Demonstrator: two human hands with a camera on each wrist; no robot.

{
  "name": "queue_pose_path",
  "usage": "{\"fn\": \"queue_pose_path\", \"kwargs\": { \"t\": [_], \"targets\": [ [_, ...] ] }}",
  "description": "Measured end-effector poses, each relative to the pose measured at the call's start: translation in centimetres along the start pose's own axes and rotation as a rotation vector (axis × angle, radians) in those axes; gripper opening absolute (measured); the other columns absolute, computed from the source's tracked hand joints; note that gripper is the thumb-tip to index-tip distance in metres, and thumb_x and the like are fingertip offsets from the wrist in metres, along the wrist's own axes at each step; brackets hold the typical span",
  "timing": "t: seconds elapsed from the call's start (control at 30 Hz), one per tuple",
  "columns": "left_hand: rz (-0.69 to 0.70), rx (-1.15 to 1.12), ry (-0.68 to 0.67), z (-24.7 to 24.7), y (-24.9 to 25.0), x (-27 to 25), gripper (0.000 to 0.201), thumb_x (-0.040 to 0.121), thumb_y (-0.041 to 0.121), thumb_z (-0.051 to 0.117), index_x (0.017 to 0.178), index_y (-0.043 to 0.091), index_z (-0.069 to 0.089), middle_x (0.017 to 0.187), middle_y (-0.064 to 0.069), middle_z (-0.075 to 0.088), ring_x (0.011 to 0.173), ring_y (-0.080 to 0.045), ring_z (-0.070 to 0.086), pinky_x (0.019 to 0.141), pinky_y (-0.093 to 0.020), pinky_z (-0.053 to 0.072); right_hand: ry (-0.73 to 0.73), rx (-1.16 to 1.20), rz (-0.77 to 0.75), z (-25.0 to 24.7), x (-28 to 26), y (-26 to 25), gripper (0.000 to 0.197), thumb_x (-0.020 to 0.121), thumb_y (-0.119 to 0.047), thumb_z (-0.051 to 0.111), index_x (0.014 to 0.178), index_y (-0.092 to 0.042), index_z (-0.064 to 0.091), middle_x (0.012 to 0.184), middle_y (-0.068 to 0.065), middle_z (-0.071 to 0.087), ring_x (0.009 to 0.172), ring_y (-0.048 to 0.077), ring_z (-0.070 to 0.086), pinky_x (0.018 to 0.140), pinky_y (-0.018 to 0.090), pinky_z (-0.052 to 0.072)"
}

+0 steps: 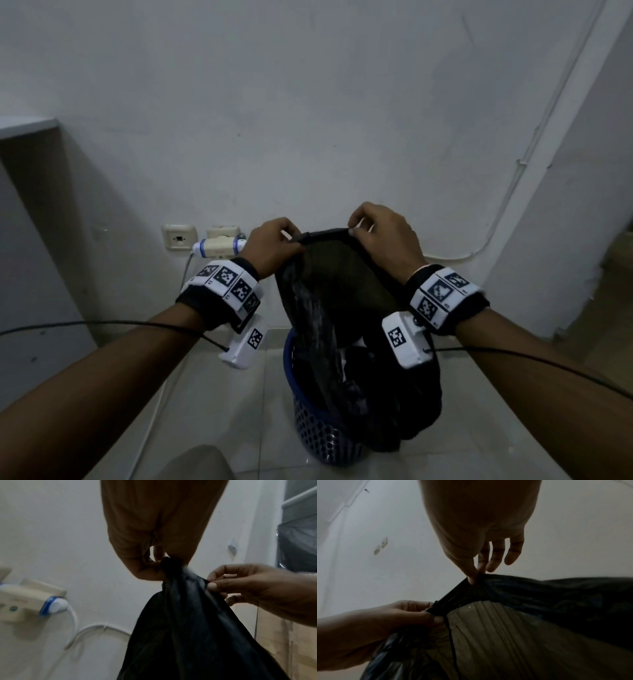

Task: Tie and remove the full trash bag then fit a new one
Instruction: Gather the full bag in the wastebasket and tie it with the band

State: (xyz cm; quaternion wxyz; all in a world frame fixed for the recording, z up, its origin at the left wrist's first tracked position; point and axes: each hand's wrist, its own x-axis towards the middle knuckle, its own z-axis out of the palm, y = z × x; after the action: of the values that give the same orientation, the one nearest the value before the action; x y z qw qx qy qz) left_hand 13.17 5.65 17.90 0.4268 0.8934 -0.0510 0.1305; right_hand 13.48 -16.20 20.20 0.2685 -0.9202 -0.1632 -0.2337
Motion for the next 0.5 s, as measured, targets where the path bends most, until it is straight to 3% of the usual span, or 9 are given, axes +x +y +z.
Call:
{"fn": "queue_pose_path", "kwargs": {
  "t": [0.07,0.13,0.17,0.27,0.33,0.4,0.5],
  "targets": [
    [0.012,-0.04,0.058,-0.2,0.5,0.7,0.014,0.081,0.026,0.071,0.091,0.018,0.065,0.073,-0.001,0.066,0.066,-0.016,0.061,0.059,-0.024,0.046,0.048,0.02,-0.082,0.0,-0.1,-0.8,0.013,0.087,-0.028,0.06,0.1,-0.025,0.061,0.093,-0.003,0.059,0.089,0.018,0.056,0.077,0.037,0.047],
    [-0.037,-0.196,0.078,-0.3,1.2,1.3,0.015,0.081,0.028,0.073,0.088,0.017,0.066,0.075,-0.003,0.067,0.066,-0.019,0.063,0.061,-0.028,0.049,0.122,0.012,-0.188,0.2,-0.9,-2.0,0.016,0.088,-0.037,0.058,0.095,-0.023,0.058,0.089,-0.002,0.056,0.086,0.018,0.054,0.077,0.04,0.048],
    [-0.075,-0.305,0.078,-0.2,1.7,1.5,0.015,0.082,0.026,0.072,0.089,0.014,0.065,0.078,-0.008,0.068,0.068,-0.022,0.064,0.063,-0.03,0.052,0.076,0.035,-0.182,0.3,-1.4,-2.7,0.023,0.088,-0.047,0.058,0.091,-0.024,0.056,0.087,-0.004,0.057,0.083,0.017,0.054,0.073,0.039,0.047],
    [-0.127,-0.672,0.055,-0.1,3.3,0.8,0.019,0.088,0.011,0.066,0.104,0.003,0.059,0.086,-0.017,0.066,0.069,-0.023,0.067,0.066,-0.035,0.059,-0.348,0.096,-0.02,1.2,-3.2,-4.3,0.052,0.073,-0.072,0.061,0.099,-0.028,0.055,0.097,-0.007,0.066,0.087,0.015,0.063,0.074,0.036,0.051],
    [-0.091,-0.803,0.051,0.2,3.8,0.4,0.025,0.091,0.007,0.062,0.114,0.002,0.055,0.089,-0.018,0.064,0.071,-0.021,0.068,0.069,-0.035,0.06,-0.367,-0.004,-0.011,2.2,-3.6,-3.8,0.048,0.078,-0.058,0.065,0.109,-0.023,0.054,0.105,0.0,0.067,0.093,0.023,0.065,0.078,0.039,0.053],
    [-0.064,-0.856,0.048,0.8,3.7,-0.4,0.026,0.093,0.01,0.059,0.119,0.004,0.054,0.098,-0.019,0.064,0.083,-0.025,0.067,0.077,-0.04,0.06,-0.229,0.034,0.039,2.2,-3.4,-3.2,0.029,0.086,-0.031,0.061,0.109,-0.015,0.052,0.104,0.009,0.068,0.094,0.03,0.064,0.077,0.039,0.051],
    [-0.056,-0.654,0.124,2.1,2.9,-2.4,0.019,0.093,0.03,0.06,0.102,0.014,0.057,0.091,-0.006,0.06,0.079,-0.018,0.061,0.067,-0.031,0.056,-0.14,0.263,0.183,0.9,-2.1,-2.8,0.024,0.091,-0.021,0.054,0.112,-0.01,0.051,0.099,0.008,0.063,0.087,0.025,0.06,0.07,0.033,0.045]
  ]
}}
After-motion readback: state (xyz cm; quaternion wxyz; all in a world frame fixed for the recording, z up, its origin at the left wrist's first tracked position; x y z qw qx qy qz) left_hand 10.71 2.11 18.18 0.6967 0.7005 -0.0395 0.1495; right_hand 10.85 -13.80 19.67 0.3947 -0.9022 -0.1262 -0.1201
